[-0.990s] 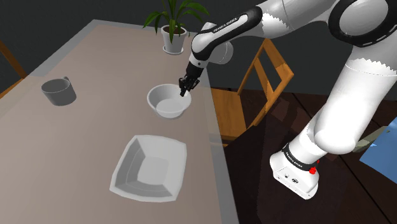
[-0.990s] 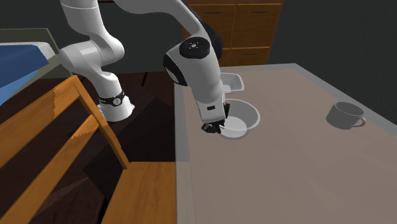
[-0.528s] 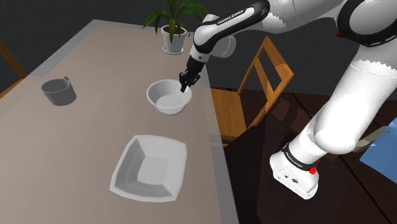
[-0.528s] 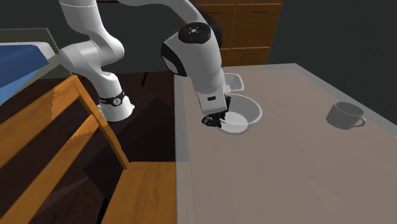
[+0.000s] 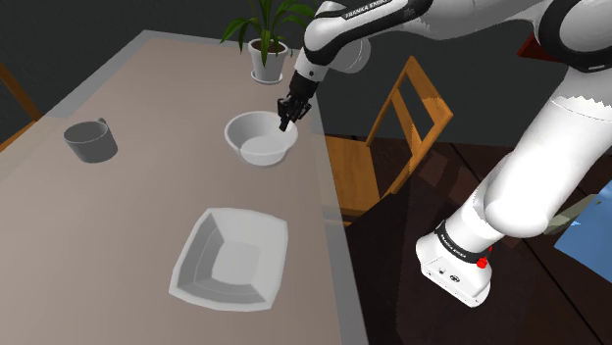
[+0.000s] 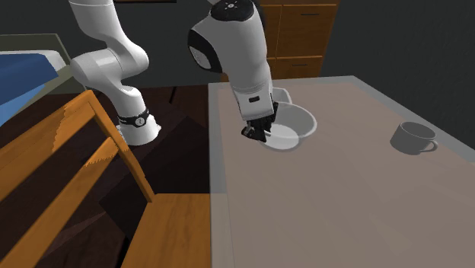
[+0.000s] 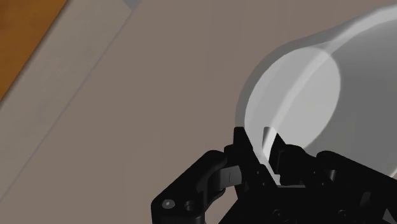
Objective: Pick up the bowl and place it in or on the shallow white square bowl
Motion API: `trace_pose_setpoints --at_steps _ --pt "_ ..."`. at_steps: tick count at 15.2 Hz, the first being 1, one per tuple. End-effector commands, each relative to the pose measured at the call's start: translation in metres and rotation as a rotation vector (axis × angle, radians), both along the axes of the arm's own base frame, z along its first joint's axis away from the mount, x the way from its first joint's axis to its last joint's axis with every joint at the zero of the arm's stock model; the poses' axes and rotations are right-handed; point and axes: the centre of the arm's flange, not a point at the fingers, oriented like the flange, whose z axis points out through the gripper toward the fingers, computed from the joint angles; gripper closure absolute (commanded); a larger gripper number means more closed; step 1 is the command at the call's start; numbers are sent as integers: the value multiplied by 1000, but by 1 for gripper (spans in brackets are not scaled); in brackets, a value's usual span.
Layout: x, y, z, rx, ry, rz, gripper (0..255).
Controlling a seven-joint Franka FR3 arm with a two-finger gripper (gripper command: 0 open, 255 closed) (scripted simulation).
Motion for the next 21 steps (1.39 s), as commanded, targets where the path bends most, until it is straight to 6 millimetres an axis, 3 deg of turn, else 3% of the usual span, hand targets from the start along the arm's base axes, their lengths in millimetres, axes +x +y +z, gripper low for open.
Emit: trace_pose_setpoints --at_steps 1,10,21 --pt "0 0 11 0 -1 0 255" --pt "0 0 55 0 -1 0 255" --pt "-103 102 65 0 -1 0 255"
